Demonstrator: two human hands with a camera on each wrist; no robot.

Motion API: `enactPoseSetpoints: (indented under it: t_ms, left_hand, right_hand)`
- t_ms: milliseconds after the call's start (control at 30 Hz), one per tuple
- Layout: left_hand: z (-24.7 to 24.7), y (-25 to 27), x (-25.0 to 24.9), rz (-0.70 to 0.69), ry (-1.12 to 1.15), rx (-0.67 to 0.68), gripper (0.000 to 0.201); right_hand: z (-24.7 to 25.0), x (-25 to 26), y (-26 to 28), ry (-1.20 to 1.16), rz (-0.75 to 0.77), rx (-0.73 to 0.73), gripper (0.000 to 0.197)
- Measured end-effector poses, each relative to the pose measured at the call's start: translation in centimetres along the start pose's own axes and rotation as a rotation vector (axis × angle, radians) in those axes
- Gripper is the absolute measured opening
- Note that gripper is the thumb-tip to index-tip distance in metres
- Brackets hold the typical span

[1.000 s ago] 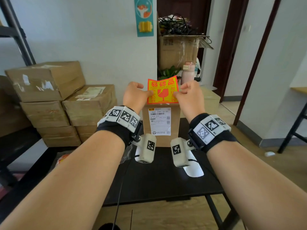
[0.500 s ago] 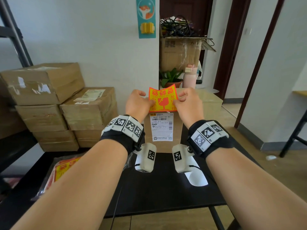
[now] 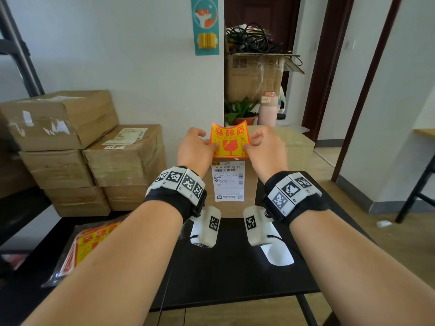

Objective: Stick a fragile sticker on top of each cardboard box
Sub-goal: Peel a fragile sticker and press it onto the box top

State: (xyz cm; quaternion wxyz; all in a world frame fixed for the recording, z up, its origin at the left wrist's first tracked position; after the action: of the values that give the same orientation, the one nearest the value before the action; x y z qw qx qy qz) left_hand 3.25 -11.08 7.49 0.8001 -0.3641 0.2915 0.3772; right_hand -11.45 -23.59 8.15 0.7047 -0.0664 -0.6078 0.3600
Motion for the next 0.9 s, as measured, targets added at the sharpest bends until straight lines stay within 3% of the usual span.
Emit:
enactPoseSetpoints:
  t_ms: [400, 567, 633, 700, 800, 900]
  left_hand:
    - [-0.4, 1.3, -2.0, -0.242, -0.347, -0.143, 0.039]
    - [0.3, 1.3, -2.7, -0.308, -0.476, -0.182, 0.044]
    - [-0.3, 1.3, -3.5, -0.404, -0.544, -0.11, 0.038]
    - [-1.8, 1.1, -3.5, -0.456, -0.576, 0.027, 0.045]
    - [-3.5, 0.5, -2.1, -0.405, -0.475, 0.18, 0.05]
    - [-3.6, -0.1, -1.1, -0.322, -0.407, 0.208, 0.043]
  right_hand:
    - [-1.0, 0.5, 0.4, 0.104, 0.076, 0.048, 0.018]
    - [-0.2, 0.5, 0.3, 0.243, 0.08, 0.022, 0.034]
    - [-0.6, 1.0, 0.3, 0.243, 0.12, 0.086, 0.033]
    - [-2.0, 1.3, 0.5, 0.3, 0.17, 0.184, 0.035]
    - [-3.3, -0.1, 0.5, 0.307, 0.085, 0.284, 0.04]
    - [-3.3, -1.5, 0.1, 0.214, -0.002, 0.273, 0.039]
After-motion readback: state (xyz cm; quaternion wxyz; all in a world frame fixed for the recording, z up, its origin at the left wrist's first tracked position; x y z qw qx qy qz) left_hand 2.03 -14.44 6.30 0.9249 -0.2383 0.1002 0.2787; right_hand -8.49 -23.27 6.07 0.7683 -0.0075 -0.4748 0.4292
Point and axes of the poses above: each hand's wrist, its own y-axis away from the middle knuckle, its own z-axis out of the back of the hand, x = y × z, the point moved 8 cm from there along -y, towards the middle knuckle, and after that the axes turned 12 degrees about -y, right-handed, at the moved point
